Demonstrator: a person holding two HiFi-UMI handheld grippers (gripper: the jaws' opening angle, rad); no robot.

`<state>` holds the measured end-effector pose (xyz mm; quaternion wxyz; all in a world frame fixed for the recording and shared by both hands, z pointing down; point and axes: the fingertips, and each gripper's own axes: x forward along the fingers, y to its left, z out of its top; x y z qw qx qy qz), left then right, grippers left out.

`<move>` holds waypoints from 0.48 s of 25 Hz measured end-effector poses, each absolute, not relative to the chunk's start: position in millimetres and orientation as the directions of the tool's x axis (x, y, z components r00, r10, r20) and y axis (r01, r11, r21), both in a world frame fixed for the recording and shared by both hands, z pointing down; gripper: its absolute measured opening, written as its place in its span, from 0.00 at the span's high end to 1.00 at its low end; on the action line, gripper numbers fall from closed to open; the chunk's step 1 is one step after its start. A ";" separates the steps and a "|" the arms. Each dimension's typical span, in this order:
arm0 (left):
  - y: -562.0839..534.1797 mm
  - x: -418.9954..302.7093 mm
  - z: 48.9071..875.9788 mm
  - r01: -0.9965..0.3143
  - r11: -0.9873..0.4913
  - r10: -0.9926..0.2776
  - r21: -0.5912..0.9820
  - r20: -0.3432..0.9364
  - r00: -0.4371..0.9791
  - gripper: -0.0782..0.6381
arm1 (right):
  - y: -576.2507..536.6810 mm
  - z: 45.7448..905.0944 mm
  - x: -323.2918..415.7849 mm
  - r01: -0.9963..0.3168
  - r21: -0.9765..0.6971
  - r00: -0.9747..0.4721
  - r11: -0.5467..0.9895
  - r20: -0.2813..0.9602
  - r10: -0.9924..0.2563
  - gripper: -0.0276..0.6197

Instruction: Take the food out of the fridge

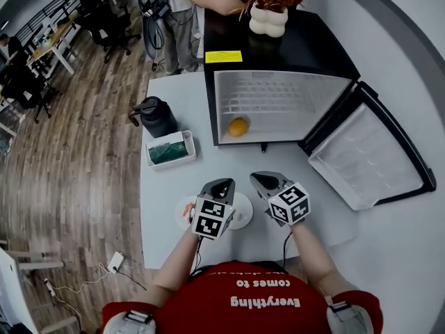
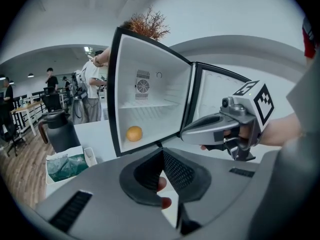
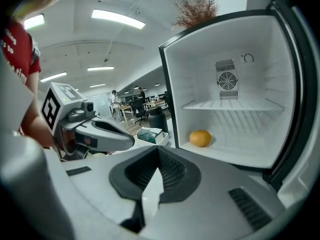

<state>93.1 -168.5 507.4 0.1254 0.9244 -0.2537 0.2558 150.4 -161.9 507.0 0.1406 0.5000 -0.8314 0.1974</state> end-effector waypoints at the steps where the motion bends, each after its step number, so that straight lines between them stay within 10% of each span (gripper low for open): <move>1: -177.4 95.2 506.1 -0.534 -0.840 -0.409 0.099 0.531 0.742 0.89 | -171.9 506.5 152.4 -0.887 -0.164 -0.458 0.432 0.438 -0.774 0.94; 12: -231.0 106.1 520.1 -0.566 -0.817 -0.435 0.114 0.522 0.734 0.89 | -255.0 534.8 173.2 -0.870 0.084 -0.366 0.485 0.548 -0.752 0.81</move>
